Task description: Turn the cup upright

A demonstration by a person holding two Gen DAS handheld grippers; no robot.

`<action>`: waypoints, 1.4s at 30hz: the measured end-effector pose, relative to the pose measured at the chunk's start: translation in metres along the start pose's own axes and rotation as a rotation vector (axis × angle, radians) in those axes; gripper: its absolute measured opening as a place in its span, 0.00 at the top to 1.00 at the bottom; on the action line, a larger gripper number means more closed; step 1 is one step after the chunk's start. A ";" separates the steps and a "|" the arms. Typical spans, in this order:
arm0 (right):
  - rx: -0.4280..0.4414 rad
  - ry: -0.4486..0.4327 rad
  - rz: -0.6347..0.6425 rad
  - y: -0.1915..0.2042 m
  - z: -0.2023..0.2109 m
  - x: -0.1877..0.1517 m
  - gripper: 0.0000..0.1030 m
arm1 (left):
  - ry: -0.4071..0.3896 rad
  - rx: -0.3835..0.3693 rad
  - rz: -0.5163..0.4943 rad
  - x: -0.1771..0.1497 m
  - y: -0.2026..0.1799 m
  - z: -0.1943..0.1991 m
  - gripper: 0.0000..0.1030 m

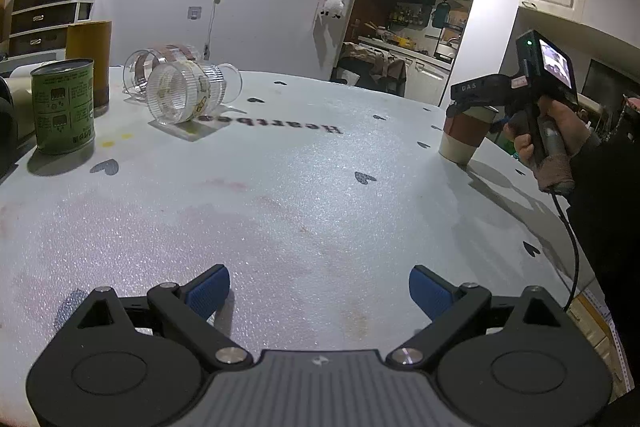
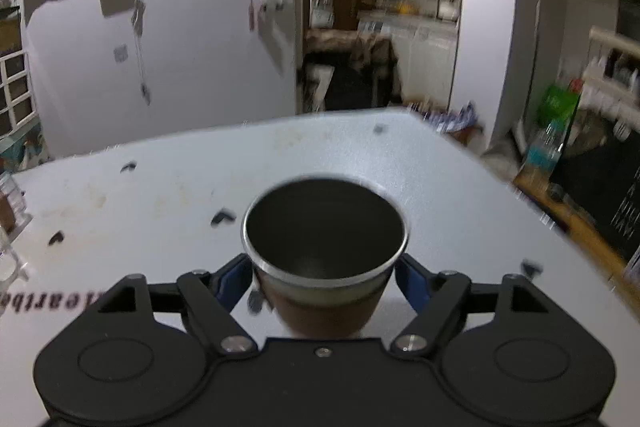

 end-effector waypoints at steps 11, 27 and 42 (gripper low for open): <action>0.103 -0.128 -0.104 0.000 0.082 -0.019 0.12 | -0.104 0.077 -0.057 0.039 0.001 0.003 0.06; 0.147 -0.290 -0.043 0.013 0.199 -0.100 0.00 | -0.158 0.106 -0.087 0.063 -0.018 0.002 0.00; 0.143 -0.188 -0.004 0.020 0.199 -0.163 0.00 | -0.151 0.120 -0.115 0.054 -0.023 0.004 0.00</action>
Point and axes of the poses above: each gripper's, at about its wrist camera, not at the fingertips, and z roughly against the way its jaws point, y to its left, x to its top, the point moved 10 cm from there along -z, roughly the way its jaws point
